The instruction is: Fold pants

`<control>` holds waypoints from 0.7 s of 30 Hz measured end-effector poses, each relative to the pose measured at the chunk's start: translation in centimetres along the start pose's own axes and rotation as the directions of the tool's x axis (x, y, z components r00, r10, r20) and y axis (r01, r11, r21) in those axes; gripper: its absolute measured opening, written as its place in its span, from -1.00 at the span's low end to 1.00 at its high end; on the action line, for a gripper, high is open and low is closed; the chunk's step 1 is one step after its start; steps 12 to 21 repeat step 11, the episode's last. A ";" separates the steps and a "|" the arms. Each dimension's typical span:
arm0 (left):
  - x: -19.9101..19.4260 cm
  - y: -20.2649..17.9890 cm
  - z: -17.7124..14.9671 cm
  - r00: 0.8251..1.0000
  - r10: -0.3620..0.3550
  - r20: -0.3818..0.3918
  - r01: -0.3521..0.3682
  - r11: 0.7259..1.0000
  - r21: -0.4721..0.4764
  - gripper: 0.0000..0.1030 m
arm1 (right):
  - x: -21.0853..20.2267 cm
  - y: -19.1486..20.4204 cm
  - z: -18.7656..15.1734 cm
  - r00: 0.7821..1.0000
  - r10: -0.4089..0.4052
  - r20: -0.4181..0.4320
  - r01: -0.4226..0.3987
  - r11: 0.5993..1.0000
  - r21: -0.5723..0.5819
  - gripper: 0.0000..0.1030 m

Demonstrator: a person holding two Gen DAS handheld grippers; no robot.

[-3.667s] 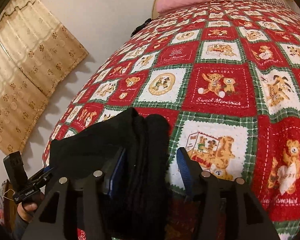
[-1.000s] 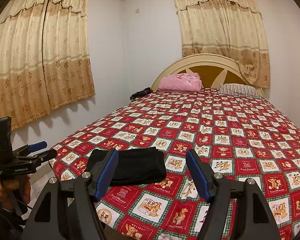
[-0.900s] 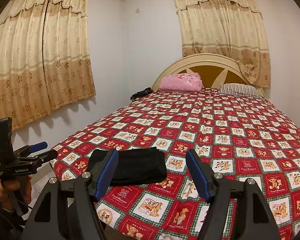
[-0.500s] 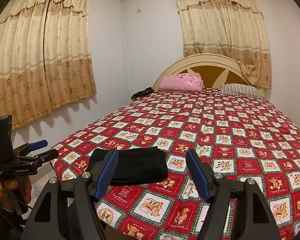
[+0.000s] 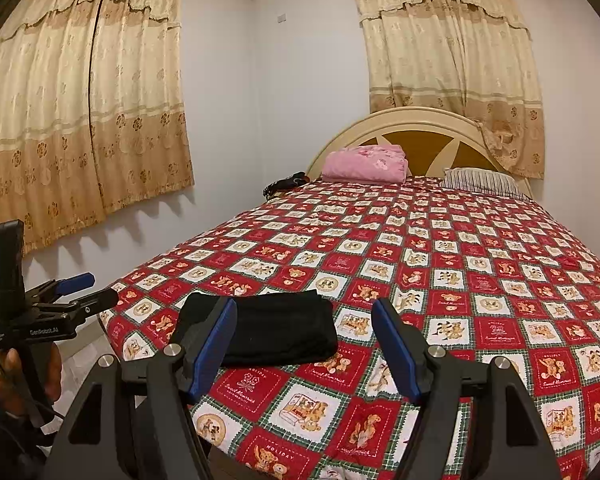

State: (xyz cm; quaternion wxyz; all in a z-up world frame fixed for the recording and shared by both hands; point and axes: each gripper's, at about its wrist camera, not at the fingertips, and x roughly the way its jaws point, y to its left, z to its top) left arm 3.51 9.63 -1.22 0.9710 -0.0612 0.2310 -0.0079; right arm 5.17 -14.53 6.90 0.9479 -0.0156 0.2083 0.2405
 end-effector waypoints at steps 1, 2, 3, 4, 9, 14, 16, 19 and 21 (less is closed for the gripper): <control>0.1 0.1 0.0 1.000 0.000 -0.002 0.000 1.000 -0.005 1.00 | 0.0 0.0 0.0 1.000 0.000 -0.001 0.000 1.000 -0.001 0.38; 0.1 0.2 -0.1 1.000 0.003 -0.003 -0.003 1.000 -0.008 1.00 | 0.1 0.0 -0.1 1.000 0.000 -0.002 0.000 1.000 -0.002 0.38; 0.2 0.4 -0.1 1.000 0.004 -0.004 -0.004 1.000 -0.010 1.00 | 0.1 0.0 -0.1 1.000 0.002 -0.004 -0.002 1.000 -0.003 0.38; 0.2 0.2 -0.2 1.000 0.004 -0.005 -0.005 1.000 -0.010 1.00 | 0.1 0.0 -0.1 1.000 0.002 -0.004 -0.002 1.000 -0.004 0.38; 0.3 0.1 -0.4 1.000 0.006 0.001 -0.006 1.000 0.004 1.00 | 0.3 0.1 -0.3 1.000 0.003 -0.008 -0.003 1.000 -0.007 0.38; 0.4 0.0 -0.5 1.000 0.002 -0.001 -0.002 1.000 0.007 1.00 | 0.4 0.1 -0.4 1.000 0.005 -0.011 -0.005 1.000 -0.007 0.38; 0.4 0.0 -0.5 1.000 0.002 -0.001 -0.002 1.000 0.007 1.00 | 0.4 0.1 -0.4 1.000 0.005 -0.011 -0.005 1.000 -0.007 0.38; 0.4 0.0 -0.5 1.000 0.002 -0.001 -0.002 1.000 0.007 1.00 | 0.4 0.1 -0.4 1.000 0.005 -0.011 -0.005 1.000 -0.007 0.38; 0.4 0.0 -0.5 1.000 0.002 -0.001 -0.002 1.000 0.007 1.00 | 0.4 0.1 -0.4 1.000 0.005 -0.011 -0.005 1.000 -0.007 0.38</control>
